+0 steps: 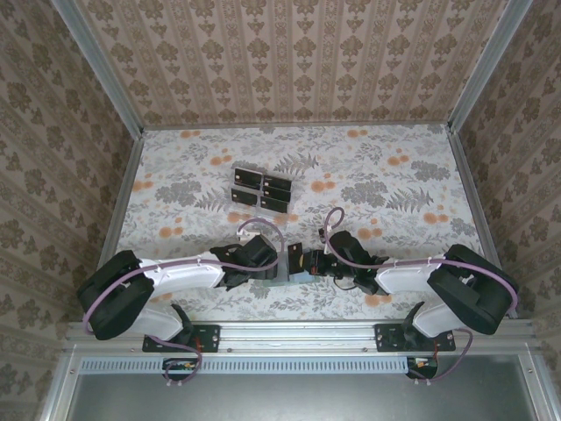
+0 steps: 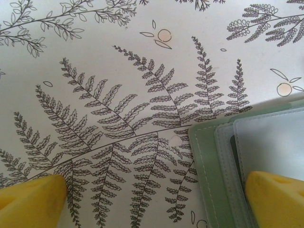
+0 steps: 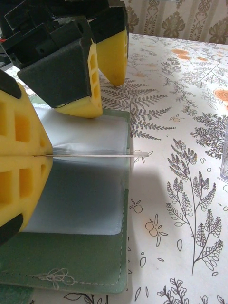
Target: Put the credit cards into the card holder
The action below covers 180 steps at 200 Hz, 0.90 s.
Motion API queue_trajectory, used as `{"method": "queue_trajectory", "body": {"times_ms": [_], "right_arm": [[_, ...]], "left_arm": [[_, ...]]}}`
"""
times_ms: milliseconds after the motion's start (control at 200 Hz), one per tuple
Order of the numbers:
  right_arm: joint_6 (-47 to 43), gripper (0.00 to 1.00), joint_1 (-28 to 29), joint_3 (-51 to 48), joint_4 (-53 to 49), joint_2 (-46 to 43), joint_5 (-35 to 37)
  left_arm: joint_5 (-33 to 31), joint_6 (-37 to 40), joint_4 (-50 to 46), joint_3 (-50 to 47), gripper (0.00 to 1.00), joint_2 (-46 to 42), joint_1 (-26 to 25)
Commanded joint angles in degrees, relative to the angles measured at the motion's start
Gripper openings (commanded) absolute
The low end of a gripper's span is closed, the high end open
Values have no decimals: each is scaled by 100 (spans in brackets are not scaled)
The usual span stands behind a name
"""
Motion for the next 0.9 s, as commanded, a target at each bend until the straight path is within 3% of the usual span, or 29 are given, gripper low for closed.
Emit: {"method": "queue_trajectory", "body": {"times_ms": [0, 335, 895], "right_arm": [[92, 0, 49, -139, 110, -107, 24], [102, 0, 47, -167, 35, -164, 64], [110, 0, 64, -179, 2, -418, 47]], "left_arm": [[-29, -46, -616, -99, 100, -63, -81], [-110, -62, -880, 67, 100, -515, -147], [-187, -327, -710, -98, 100, -437, -371]]}}
